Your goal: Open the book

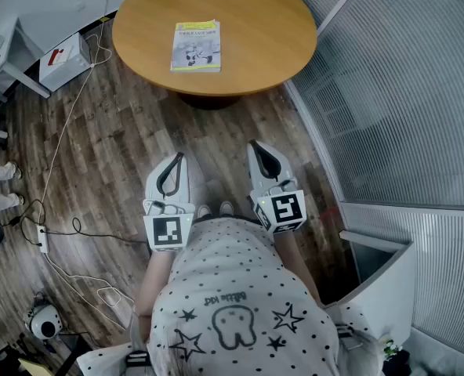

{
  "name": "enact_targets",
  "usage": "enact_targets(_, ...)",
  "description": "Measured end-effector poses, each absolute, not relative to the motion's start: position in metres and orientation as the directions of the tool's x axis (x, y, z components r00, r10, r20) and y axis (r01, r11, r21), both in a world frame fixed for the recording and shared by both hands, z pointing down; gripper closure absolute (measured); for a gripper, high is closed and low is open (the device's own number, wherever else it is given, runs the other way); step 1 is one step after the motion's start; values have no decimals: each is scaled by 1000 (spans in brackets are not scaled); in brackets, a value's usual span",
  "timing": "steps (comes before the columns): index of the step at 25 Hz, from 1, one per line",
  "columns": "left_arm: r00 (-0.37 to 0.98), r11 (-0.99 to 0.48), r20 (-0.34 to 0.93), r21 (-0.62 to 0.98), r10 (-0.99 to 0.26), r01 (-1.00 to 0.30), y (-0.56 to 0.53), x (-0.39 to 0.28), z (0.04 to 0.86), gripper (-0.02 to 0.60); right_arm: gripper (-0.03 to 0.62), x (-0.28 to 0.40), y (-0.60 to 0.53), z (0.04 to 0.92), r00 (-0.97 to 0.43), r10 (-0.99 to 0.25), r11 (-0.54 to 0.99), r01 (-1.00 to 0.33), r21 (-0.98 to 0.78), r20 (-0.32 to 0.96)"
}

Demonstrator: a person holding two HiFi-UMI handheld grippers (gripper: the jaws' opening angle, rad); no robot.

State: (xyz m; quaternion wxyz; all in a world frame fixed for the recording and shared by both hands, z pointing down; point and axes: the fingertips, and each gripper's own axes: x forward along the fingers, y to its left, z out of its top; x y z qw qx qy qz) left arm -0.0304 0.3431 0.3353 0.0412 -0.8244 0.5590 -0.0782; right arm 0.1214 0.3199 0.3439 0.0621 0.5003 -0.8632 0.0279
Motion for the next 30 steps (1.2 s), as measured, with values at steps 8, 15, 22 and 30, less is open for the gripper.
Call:
enact_targets(8, 350, -355, 58, -157, -935, -922, 334, -31, 325, 569, 591, 130, 323, 344, -488, -862, 494, -869, 12, 138)
enact_targets(15, 345, -349, 53, -154, -937, -925, 338, -32, 320, 569, 591, 129, 327, 340, -490, -861, 497, -867, 23, 136)
enact_targets(22, 346, -349, 42, -151, -937, -925, 347, -35, 316, 569, 591, 130, 339, 325, -501, -861, 502, -865, -6, 88)
enact_targets(30, 359, -362, 45, -152, -932, -920, 359, -51, 315, 569, 589, 130, 356, 312, -517, -855, 516, -856, -27, 42)
